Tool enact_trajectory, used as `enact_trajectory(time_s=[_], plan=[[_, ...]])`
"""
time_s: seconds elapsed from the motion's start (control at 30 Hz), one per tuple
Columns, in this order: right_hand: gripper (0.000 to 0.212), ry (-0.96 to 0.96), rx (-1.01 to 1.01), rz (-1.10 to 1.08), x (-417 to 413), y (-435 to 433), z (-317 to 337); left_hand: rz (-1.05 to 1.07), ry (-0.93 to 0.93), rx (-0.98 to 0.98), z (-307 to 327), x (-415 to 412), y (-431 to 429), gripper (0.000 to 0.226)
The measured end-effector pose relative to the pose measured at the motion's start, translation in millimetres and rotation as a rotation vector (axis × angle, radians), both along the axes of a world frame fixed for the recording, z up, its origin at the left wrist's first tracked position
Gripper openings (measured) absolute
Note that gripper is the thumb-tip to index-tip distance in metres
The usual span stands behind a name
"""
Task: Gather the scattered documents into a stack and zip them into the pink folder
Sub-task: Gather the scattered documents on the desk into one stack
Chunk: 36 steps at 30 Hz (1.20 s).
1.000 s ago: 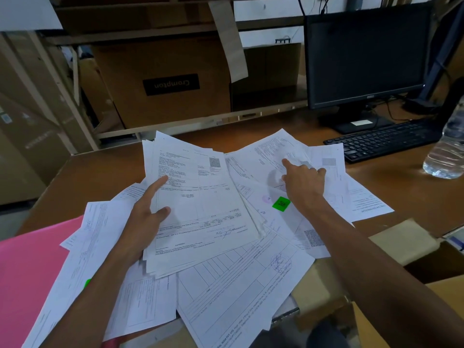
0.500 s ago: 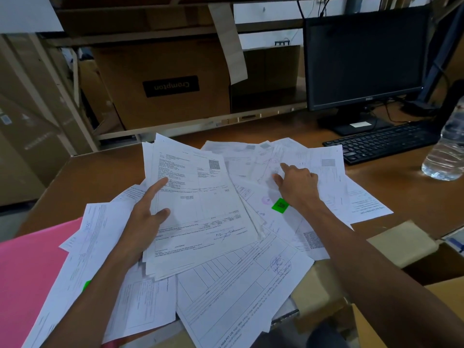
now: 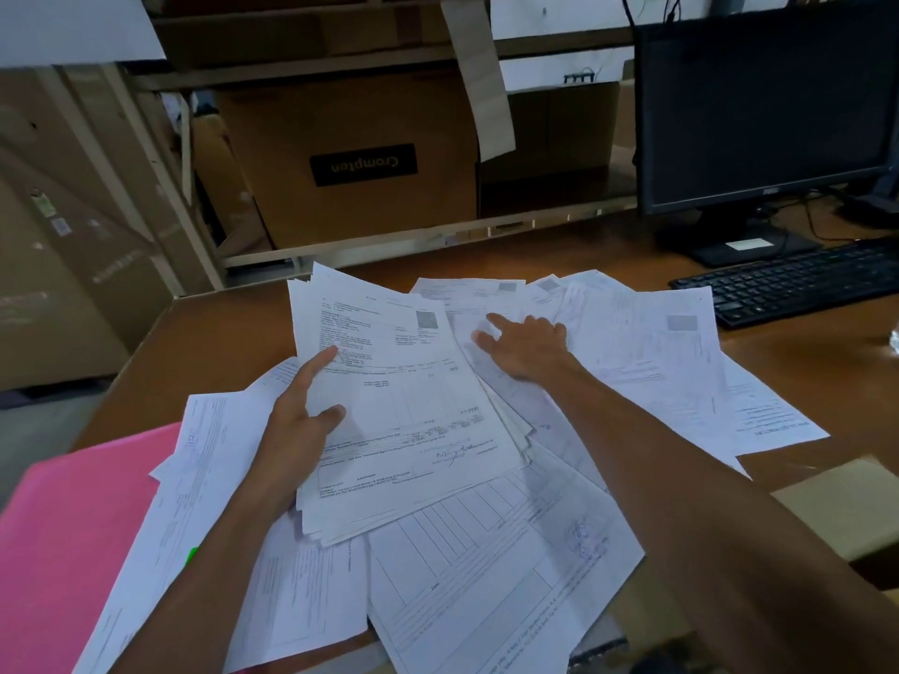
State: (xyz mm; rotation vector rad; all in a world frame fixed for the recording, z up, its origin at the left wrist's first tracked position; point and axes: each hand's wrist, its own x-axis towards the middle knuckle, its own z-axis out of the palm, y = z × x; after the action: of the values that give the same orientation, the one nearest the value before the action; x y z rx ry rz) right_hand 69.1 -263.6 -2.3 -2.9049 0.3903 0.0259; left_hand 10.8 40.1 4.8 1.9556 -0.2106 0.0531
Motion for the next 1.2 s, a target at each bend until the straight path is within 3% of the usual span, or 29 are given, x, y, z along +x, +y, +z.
enact_trajectory(time_s=[0.17, 0.3, 0.43, 0.53, 0.6, 0.67, 0.73, 0.77, 0.83, 0.93, 1.0, 1.1, 1.2], plan=[[0.061, 0.004, 0.011, -0.017, 6, 7, -6, -0.015, 0.0, -0.027, -1, 1, 0, 0.063], [0.056, -0.116, 0.129, -0.049, 2, 11, -3, -0.019, 0.006, -0.025, -2, 1, 1, 0.063], [0.057, -0.534, 0.494, -0.043, -14, 11, 3, -0.026, 0.001, -0.039, -1, 0, 0, 0.063], [0.057, -0.937, 0.648, -0.08, -27, 0, 12, -0.025, 0.001, -0.039, -1, 0, -1, 0.063], [0.056, -1.132, 0.91, -0.14, -32, -16, 26, -0.024, 0.016, -0.035, -2, 1, 0, 0.062], [0.053, -1.261, 1.429, -0.05, -42, -32, 47, -0.023, 0.03, -0.028, -2, 2, 0, 0.06], [0.04, -1.161, 1.946, 0.092, -56, -37, 61, -0.022, 0.029, -0.018, -1, 2, 0, 0.059], [0.034, -1.024, 2.07, 0.101, -62, -35, 61, -0.021, 0.029, -0.012, 0, 1, 0, 0.058], [0.021, -0.739, 1.975, -0.067, -69, -26, 54, -0.014, 0.036, 0.013, 1, -1, -1, 0.058], [0.017, -0.585, 1.394, -0.29, -64, -16, 35, -0.012, 0.046, -0.024, 5, -5, -3, 0.053], [0.026, -0.639, 1.12, -0.177, -58, -9, 27, -0.016, 0.06, -0.097, 6, -7, -4, 0.044], [0.034, -0.488, 1.05, 0.037, -58, 6, 17, -0.038, 0.09, -0.219, 11, -14, -9, 0.039], [0.038, -0.378, 0.922, 0.1, -63, 20, 16, 0.013, 0.129, -0.339, 15, -19, -15, 0.036]])
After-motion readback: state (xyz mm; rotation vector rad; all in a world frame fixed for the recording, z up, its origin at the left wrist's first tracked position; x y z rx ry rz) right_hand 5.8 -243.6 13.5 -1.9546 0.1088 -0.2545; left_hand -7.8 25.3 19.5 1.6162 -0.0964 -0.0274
